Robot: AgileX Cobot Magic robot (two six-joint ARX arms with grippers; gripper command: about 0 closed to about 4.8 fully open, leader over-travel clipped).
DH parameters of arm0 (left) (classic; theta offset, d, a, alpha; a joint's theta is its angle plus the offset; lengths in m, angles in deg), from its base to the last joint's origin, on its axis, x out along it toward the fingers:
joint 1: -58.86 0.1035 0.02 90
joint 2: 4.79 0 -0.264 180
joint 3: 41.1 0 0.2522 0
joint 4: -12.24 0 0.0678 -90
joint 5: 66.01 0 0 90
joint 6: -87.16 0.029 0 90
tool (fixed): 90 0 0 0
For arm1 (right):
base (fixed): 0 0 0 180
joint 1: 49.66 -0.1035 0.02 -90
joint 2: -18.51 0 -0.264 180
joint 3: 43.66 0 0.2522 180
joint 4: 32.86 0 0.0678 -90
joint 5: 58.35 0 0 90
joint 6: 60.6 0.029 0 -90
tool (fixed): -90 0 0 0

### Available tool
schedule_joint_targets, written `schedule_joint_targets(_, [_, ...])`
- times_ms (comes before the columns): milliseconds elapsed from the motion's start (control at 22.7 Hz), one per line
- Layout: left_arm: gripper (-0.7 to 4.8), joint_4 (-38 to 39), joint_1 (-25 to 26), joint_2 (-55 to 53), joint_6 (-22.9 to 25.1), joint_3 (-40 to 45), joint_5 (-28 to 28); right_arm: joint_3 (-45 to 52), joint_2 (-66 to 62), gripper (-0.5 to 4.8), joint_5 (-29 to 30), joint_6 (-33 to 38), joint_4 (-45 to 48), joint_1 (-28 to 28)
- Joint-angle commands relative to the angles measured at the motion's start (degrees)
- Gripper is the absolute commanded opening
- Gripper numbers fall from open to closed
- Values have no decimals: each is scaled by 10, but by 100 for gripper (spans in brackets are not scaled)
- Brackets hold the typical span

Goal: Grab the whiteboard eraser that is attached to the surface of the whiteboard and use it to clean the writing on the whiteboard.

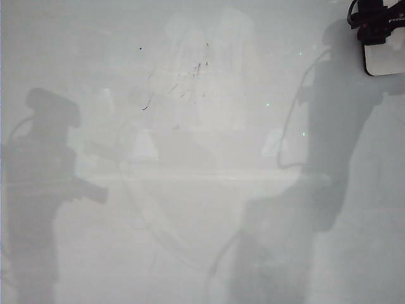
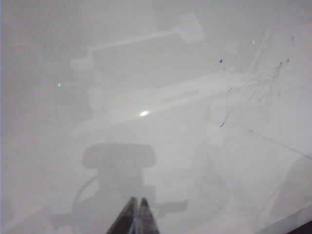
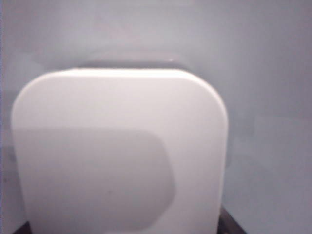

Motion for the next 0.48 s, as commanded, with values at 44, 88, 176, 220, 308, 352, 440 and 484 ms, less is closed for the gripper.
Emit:
schedule_joint_targets(44, [-6,-7,-1,0,0,-2,-2,-9,4,431,6,1,8,3])
schedule_joint_targets(88, [-6,-7,-1,1,0,-2,-2,-9,9,446,6,0,-1,2])
schedule_joint_targets(176, [-6,-7,-1,0,0,-2,-2,-9,39,455,5,0,-62,2])
schedule_joint_targets(220, [-6,-7,-1,0,0,-2,-2,-9,52,455,5,0,-88,2])
schedule_joint_targets(308, [-6,-8,-1,0,0,-2,-3,-9,80,455,5,0,-140,2])
schedule_joint_targets(352, [-6,-7,-1,0,0,-2,-4,-9,93,455,3,0,-159,2])
schedule_joint_targets(440, [-6,-7,-1,0,0,-2,-13,-9,124,454,3,0,-191,2])
schedule_joint_targets(484, [-6,-8,-1,0,0,-2,-13,-9,143,453,3,0,-203,2])
